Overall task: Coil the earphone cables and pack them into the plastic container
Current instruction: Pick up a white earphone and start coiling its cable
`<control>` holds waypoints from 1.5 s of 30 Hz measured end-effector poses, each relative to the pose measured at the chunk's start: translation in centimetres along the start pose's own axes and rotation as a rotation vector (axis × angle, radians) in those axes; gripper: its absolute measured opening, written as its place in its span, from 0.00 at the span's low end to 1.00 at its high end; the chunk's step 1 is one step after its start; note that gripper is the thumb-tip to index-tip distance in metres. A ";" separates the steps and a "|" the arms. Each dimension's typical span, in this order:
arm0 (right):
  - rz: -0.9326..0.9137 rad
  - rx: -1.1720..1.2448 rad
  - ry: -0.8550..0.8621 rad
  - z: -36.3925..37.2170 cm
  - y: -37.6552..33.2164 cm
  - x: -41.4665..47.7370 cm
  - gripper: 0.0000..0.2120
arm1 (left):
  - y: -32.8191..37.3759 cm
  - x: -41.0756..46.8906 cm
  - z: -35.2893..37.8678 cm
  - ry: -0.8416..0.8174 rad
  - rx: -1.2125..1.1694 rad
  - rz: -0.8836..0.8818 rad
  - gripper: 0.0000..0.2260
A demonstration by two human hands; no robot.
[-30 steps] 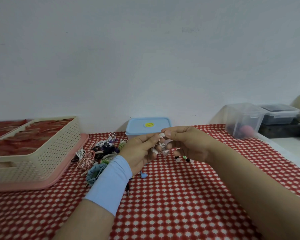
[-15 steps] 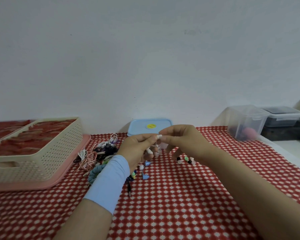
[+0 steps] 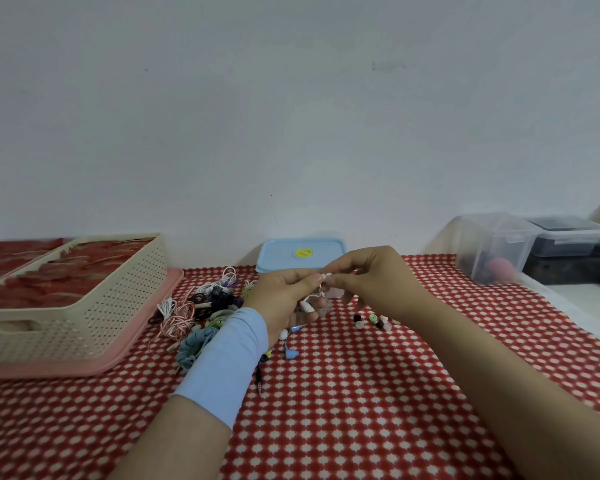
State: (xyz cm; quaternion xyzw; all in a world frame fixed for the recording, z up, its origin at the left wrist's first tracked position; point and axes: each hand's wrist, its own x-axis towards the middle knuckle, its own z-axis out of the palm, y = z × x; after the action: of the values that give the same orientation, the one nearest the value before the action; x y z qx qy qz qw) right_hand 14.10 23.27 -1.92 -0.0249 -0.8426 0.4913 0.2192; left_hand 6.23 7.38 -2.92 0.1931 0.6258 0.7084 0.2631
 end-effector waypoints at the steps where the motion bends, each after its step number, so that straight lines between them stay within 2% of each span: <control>1: 0.004 0.000 -0.003 -0.1 -0.1 0.0 0.03 | 0.0 -0.1 0.0 0.003 0.015 -0.002 0.07; 9: 0.193 0.298 -0.136 -1.1 -0.5 -0.5 0.06 | 0.7 -0.5 -0.5 -0.054 0.110 0.024 0.09; 17: 0.223 0.299 -0.213 -1.6 -0.6 -0.3 0.07 | 1.3 -0.8 -0.8 -0.053 0.247 0.046 0.07; 19: 0.220 0.226 -0.218 -1.9 -0.7 -0.3 0.06 | 1.8 -0.9 -0.7 -0.034 0.364 0.074 0.05; 22: 0.222 0.059 -0.216 -1.9 -0.5 -0.1 0.05 | 1.9 -0.8 -0.7 0.006 0.661 0.151 0.03; 25: 0.219 -0.051 -0.116 -1.7 -0.2 0.2 0.06 | 1.6 -0.6 -0.7 0.010 0.900 0.166 0.03; 28: 0.163 -0.227 -0.021 -1.3 0.0 0.8 0.05 | 2.4 0.2 -0.8 -0.019 1.029 0.142 0.04; 30: 0.136 -0.370 -0.011 -1.1 -0.3 1.5 0.06 | 3.6 1.0 -1.2 0.019 1.059 0.175 0.04; 35: 0.020 -0.802 -0.107 0.3 -1.9 4.6 0.11 | 6.0 4.0 -3.9 0.242 1.186 0.201 0.13; 38: 0.014 -0.955 -0.220 2.4 -2.6 6.8 0.23 | 6.2 5.0 -5.2 0.266 1.344 0.015 0.22; 40: 0.075 -1.041 -0.300 3.8 -2.6 7.9 0.31 | 6.2 4.9 -5.5 0.239 1.264 -0.096 0.20; 42: 0.158 -1.089 -0.358 5.2 -2.4 8.5 0.39 | 6.0 5.0 -5.8 0.245 1.137 -0.153 0.12; 45: 0.228 -1.079 -0.341 6.4 -2.0 8.7 0.43 | 6.0 5.1 -5.9 0.256 0.963 -0.208 0.14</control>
State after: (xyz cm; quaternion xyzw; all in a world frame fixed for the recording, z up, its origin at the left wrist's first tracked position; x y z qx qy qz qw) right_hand 4.05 19.23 0.06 -0.1443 -0.9893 0.0094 -0.0177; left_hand -2.10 5.41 1.91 0.1410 0.9246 0.3274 0.1346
